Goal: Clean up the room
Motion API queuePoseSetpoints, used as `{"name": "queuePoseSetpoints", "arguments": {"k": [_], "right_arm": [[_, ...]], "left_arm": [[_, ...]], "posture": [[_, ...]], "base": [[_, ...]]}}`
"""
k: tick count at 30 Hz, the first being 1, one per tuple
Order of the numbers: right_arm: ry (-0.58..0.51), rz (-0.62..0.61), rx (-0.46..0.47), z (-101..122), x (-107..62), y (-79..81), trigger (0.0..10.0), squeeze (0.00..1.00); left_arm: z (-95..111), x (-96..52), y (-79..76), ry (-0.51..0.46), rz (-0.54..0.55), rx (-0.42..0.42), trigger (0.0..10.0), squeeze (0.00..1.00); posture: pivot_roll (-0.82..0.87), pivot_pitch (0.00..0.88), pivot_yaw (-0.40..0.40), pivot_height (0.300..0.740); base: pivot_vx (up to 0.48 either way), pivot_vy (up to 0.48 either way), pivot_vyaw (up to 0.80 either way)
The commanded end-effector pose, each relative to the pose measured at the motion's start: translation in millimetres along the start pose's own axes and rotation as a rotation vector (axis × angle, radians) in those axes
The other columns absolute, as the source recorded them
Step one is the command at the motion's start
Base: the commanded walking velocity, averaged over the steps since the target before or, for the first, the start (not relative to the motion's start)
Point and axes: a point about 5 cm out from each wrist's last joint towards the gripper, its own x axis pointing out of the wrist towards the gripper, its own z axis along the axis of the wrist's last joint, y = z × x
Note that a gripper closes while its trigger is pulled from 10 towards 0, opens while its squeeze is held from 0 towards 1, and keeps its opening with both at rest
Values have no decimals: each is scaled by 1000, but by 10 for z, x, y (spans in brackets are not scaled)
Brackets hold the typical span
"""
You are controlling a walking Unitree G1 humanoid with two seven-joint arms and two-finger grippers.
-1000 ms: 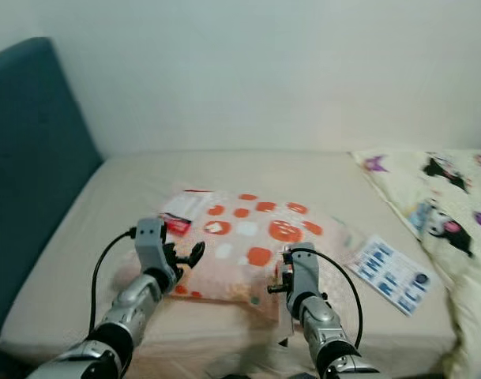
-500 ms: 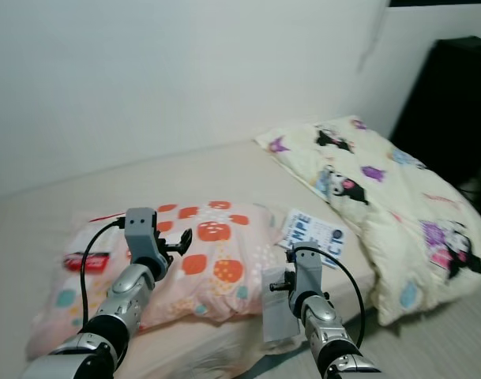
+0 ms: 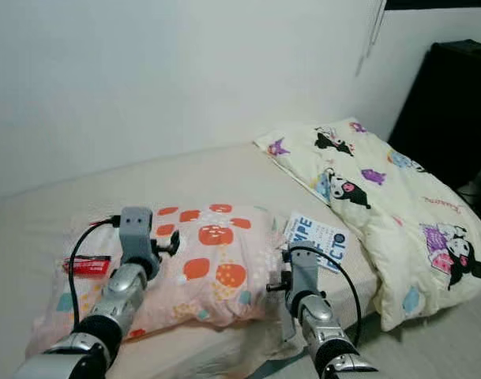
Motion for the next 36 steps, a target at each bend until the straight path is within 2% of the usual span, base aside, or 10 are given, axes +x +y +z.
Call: {"name": "queuePoseSetpoints", "arguments": {"k": [1, 2, 3, 4, 5, 6, 8, 15, 17, 36], "right_arm": [[73, -8, -33, -170, -45, -17, 10000, 0], [110, -12, -47, -265, -79, -35, 10000, 0], [110, -12, -47, -265, -79, -35, 10000, 0], [169, -21, -51, -411, -132, -58, 10000, 0], [169, -21, -51, -411, -132, -58, 10000, 0], [225, -36, -50, -545, -189, -84, 10000, 0], [296, -66, 0, -722, -273, -121, 10000, 0], [359, -91, 90, -890, -356, -120, 10000, 0], [372, -89, 83, -916, -369, -116, 10000, 0], [361, -80, 37, -866, -337, -98, 10000, 0]], "left_arm": [[-126, -45, 55, 56, 5, 52, 10000, 0], [-241, -94, 92, 105, 13, 75, 10000, 0], [-241, -94, 92, 105, 13, 75, 10000, 0], [-408, -176, 155, 177, 34, 96, 10000, 0], [-408, -176, 155, 177, 34, 96, 10000, 0], [-565, -262, 211, 246, 52, 108, 10000, 0], [-806, -420, 326, 359, 111, 62, 10000, 0], [-1041, -601, 419, 474, 176, -13, 10000, 0], [-1064, -617, 401, 482, 182, -46, 10000, 0], [-1005, -563, 369, 465, 165, -26, 10000, 0]], "posture": [[-32, 0, -28, 740], [-29, 0, -29, 740], [-29, 0, -29, 740], [-34, 0, -26, 740], [-34, 0, -26, 740], [-30, 0, -24, 740], [-28, 0, -24, 740], [-15, 0, -28, 740], [-11, 0, -29, 740], [-7, 1, -22, 740]], "base": [[0, 0, 0], [0, 0, 0], [0, 0, 0], [0, 0, 0], [0, 0, 0], [0, 0, 0], [0, 0, 0], [0, 0, 0], [0, 0, 0], [0, 0, 0]]}}
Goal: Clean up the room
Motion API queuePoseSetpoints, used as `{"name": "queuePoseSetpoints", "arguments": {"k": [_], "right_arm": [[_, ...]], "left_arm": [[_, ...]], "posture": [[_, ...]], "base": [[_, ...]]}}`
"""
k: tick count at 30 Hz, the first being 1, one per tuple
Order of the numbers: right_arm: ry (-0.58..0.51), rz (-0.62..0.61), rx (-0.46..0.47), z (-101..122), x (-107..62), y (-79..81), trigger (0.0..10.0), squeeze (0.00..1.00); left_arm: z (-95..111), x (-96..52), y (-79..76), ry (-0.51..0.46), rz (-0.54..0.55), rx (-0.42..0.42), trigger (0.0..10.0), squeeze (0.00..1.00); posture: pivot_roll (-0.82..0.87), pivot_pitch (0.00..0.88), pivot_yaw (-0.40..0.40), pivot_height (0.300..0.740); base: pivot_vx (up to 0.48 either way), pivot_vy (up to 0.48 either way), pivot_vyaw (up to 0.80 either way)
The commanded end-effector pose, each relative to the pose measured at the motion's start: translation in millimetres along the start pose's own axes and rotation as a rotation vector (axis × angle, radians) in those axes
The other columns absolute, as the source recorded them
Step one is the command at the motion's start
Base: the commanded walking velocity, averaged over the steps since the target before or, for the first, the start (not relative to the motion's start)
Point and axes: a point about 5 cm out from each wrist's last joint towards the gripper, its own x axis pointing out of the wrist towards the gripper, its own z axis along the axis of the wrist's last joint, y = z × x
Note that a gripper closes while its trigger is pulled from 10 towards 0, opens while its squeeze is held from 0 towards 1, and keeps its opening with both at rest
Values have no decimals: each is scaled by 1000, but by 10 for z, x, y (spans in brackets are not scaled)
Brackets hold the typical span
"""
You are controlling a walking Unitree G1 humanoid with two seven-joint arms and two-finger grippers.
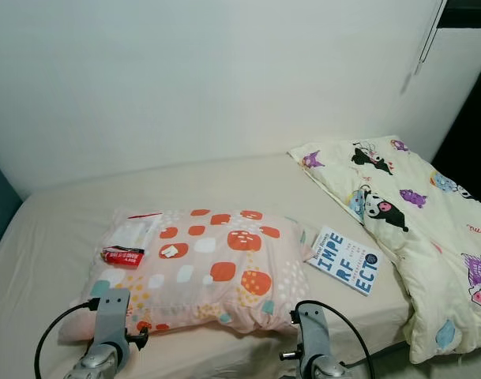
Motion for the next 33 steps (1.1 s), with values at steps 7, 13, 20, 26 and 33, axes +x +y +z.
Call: {"name": "queuePoseSetpoints", "arguments": {"k": [7, 13, 20, 26, 33], "right_arm": [[4, 2, -9, 20, 7, 18, 10000, 0], [3, 4, -13, 22, 7, 19, 10000, 0], [3, 6, -22, 25, 7, 18, 10000, 0], [6, 6, -18, 11, 5, 15, 10000, 0], [3, 8, -29, 22, 6, 16, 10000, 0]], "left_arm": [[30, 8, -6, -4, -5, -3, 10000, 0], [31, 7, -8, -5, -4, -4, 10000, 0], [33, 7, -11, -9, -7, -1, 10000, 0], [26, 4, -19, -8, -13, -6, 10000, 0], [33, 6, -30, -9, -17, -4, 10000, 0]], "posture": [[-6, 9, -26, 740], [-2, 10, -28, 740], [-10, 21, -24, 740], [-11, 18, -24, 740], [-10, 17, -28, 740]], "base": [[0, 0, 0], [0, 0, 0], [0, 0, 0], [0, 0, 0], [0, 0, 0]]}}
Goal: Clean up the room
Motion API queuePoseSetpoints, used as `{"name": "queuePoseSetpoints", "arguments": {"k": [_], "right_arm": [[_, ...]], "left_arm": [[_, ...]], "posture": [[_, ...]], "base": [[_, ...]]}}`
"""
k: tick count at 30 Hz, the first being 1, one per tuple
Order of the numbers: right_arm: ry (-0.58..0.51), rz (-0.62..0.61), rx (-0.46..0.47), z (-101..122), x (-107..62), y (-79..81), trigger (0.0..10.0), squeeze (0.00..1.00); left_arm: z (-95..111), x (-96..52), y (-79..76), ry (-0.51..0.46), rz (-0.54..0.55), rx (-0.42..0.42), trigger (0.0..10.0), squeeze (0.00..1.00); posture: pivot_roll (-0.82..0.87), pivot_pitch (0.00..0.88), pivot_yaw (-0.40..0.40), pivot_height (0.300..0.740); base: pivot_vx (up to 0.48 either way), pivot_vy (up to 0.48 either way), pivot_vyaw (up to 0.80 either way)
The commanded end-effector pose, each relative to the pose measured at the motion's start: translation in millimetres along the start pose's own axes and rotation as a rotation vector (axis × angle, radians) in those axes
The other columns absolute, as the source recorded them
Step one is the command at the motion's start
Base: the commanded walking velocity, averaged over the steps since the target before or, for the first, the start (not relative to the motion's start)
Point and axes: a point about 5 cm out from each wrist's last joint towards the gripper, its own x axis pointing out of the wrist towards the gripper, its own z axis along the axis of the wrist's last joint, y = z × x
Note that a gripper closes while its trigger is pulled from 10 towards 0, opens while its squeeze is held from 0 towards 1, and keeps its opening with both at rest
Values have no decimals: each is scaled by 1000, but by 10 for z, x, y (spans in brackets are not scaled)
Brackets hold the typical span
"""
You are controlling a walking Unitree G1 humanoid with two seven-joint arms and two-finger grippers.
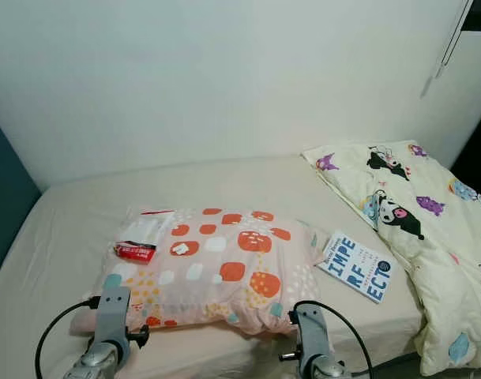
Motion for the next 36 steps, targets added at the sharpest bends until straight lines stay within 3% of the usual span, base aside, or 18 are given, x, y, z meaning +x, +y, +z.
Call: {"name": "queuePoseSetpoints", "arguments": {"k": [1, 24, 33, 36], "right_arm": [[-2, 1, 2, 22, 4, 6, 10000, 0], [6, 6, -32, -4, 2, 17, 10000, 0], [-49, -33, 0, 141, -2, -108, 10000, 0], [-92, -52, 29, 253, -4, -168, 10000, 0]], "left_arm": [[8, 2, -25, 1, -7, -3, 10000, 0], [-11, -4, -23, 1, -14, -2, 10000, 0], [335, 38, -127, -150, -82, -88, 10000, 0], [561, 53, -182, -231, -116, -85, 10000, 0]], "posture": [[-10, 16, -29, 740], [-6, 0, -31, 740], [-19, 0, -48, 740], [-26, 0, -43, 740]], "base": [[0, 0, 0], [0, 0, 0], [0, 0, 0], [0, 0, 0]]}}
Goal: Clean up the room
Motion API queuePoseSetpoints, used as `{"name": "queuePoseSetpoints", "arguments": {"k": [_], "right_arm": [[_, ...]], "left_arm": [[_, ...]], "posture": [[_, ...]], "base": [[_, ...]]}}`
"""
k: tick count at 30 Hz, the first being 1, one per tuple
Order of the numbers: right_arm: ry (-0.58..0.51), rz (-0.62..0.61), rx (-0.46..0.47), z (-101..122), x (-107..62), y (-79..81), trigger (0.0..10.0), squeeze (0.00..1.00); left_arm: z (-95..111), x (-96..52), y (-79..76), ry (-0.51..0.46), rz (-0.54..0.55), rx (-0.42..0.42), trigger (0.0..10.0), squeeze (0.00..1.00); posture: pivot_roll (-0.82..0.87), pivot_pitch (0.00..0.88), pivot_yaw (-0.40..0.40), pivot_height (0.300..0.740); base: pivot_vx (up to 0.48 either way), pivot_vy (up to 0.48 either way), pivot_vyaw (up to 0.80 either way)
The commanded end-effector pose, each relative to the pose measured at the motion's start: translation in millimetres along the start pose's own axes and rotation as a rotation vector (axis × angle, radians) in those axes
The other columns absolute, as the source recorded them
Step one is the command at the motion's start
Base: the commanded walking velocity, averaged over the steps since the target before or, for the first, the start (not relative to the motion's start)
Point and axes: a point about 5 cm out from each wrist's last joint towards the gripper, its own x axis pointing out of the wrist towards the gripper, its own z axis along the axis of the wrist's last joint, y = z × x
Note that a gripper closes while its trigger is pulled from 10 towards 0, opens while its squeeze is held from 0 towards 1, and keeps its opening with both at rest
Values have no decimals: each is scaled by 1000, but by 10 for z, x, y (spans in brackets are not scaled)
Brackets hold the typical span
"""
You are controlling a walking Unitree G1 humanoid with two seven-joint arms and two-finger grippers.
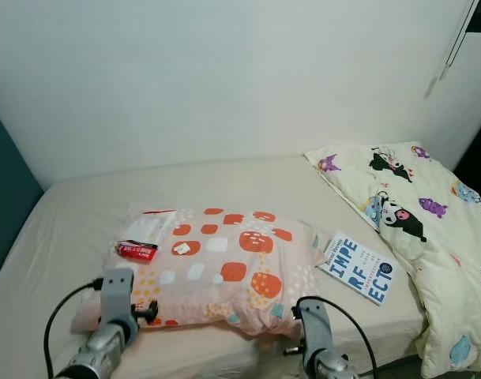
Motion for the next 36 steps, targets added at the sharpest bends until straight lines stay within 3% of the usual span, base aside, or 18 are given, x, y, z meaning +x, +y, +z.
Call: {"name": "queuePoseSetpoints", "arguments": {"k": [1, 7, 10, 12, 25, 36], "right_arm": [[-46, -14, 25, 105, 6, -38, 10000, 0], [-62, -6, 23, 139, 10, -20, 10000, 0], [-77, 0, 42, 187, 15, -19, 10000, 0], [-81, 0, 44, 197, 16, -20, 10000, 0], [-128, 10, 57, 305, 24, -2, 10000, 0], [-161, 58, 21, 363, 32, 97, 10000, 0]], "left_arm": [[95, 24, -56, -41, -25, -3, 10000, 0], [204, 51, -128, -84, -55, 33, 10000, 0], [286, 59, -207, -133, -78, 103, 10000, 0], [289, 59, -211, -136, -79, 106, 10000, 0], [379, 80, -158, -164, -17, 152, 10000, 0], [427, 85, -126, -188, 14, 178, 10000, 0]], "posture": [[-26, 0, -43, 740], [-29, 0, -39, 740], [-32, 0, -37, 740], [-32, 0, -37, 740], [-29, 7, -30, 740], [-25, 2, -34, 740]], "base": [[0, 0, 0], [0, 0, 0], [0, 0, -706], [0, 0, -706], [0, 0, -702], [0, 0, 0]]}}
